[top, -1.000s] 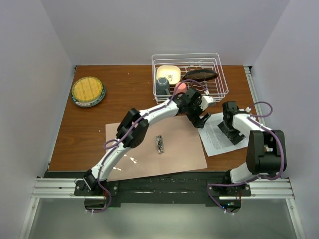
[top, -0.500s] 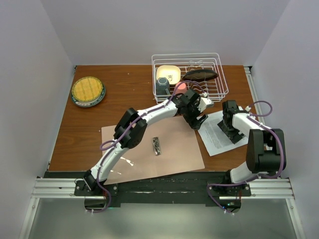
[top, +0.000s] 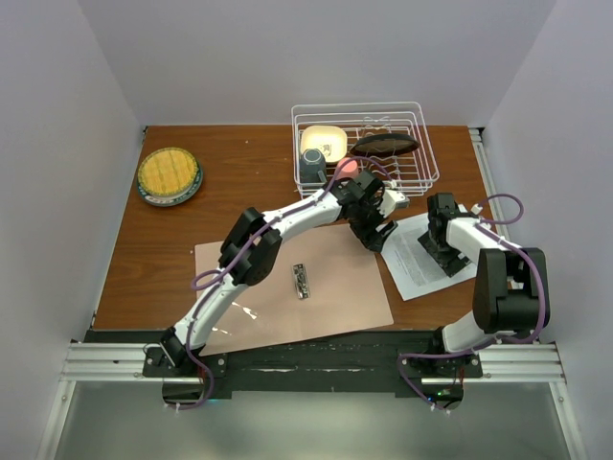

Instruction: Put the files into the folder

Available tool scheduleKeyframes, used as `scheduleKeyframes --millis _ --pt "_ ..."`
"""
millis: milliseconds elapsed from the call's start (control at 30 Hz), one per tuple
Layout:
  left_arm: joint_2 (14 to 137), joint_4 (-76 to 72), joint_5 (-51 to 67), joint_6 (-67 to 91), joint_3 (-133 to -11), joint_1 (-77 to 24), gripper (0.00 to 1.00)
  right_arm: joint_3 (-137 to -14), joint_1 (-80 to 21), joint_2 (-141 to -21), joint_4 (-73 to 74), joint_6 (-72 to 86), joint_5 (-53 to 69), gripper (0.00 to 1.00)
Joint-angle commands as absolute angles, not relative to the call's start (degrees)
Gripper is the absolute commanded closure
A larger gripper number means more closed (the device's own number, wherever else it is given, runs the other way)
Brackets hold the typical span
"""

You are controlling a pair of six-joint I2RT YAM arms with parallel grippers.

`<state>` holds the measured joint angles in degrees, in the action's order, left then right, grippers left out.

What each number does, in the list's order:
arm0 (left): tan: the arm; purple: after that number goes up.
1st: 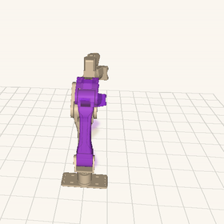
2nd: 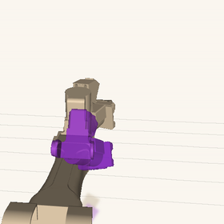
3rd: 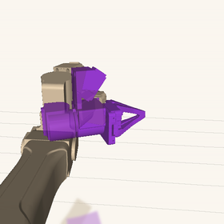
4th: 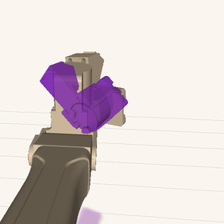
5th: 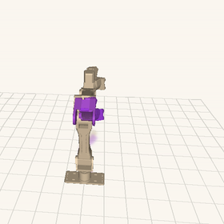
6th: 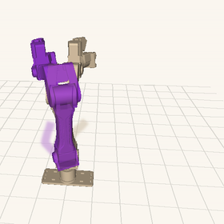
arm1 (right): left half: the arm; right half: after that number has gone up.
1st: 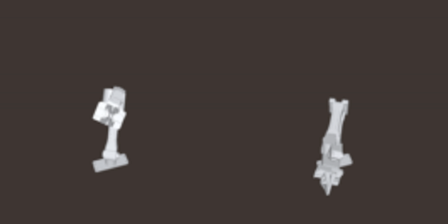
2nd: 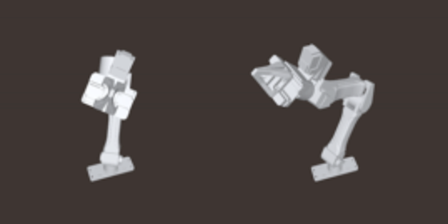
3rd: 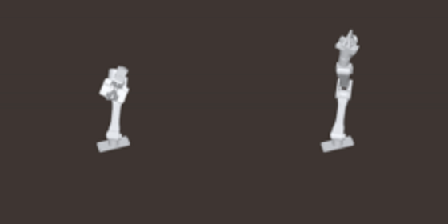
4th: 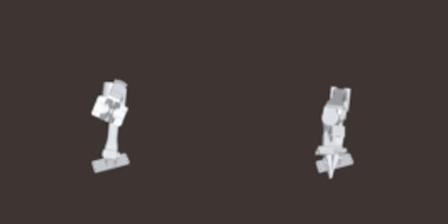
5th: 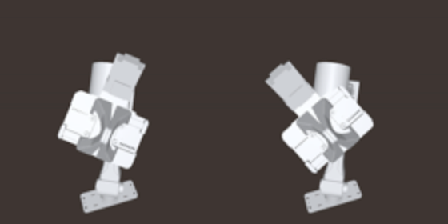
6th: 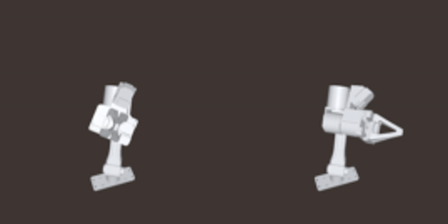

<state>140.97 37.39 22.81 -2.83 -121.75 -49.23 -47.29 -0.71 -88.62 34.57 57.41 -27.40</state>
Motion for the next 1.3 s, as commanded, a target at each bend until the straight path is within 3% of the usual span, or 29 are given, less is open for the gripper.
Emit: scheduleKeyframes --millis 0,300,400,533,700,1267 --pt "143.08 40.25 26.28 -0.70 -124.71 -49.31 0.25 -44.65 -1.05 -91.94 33.57 57.30 -24.08 0.13" --pt "146.25 40.25 28.30 -0.44 -129.81 -49.31 0.26 -44.38 -0.97 -91.67 33.14 57.04 -23.82 0.15" --pt "146.16 40.25 28.47 -0.44 -129.99 -49.22 0.30 -44.30 -0.97 -91.50 32.96 57.04 -23.82 0.15" --pt "145.11 40.17 29.00 -0.35 -129.12 -49.04 0.44 -44.30 -1.05 -91.58 32.87 56.87 -23.73 0.16" --pt "143.53 39.46 29.53 1.40 -128.32 -48.60 0.50 -44.21 -0.97 -91.58 32.70 56.69 -23.47 0.17" --pt "143.44 37.36 43.76 5.27 -131.22 -47.82 0.47 -43.95 -0.97 -91.23 31.99 56.25 -23.03 0.19"
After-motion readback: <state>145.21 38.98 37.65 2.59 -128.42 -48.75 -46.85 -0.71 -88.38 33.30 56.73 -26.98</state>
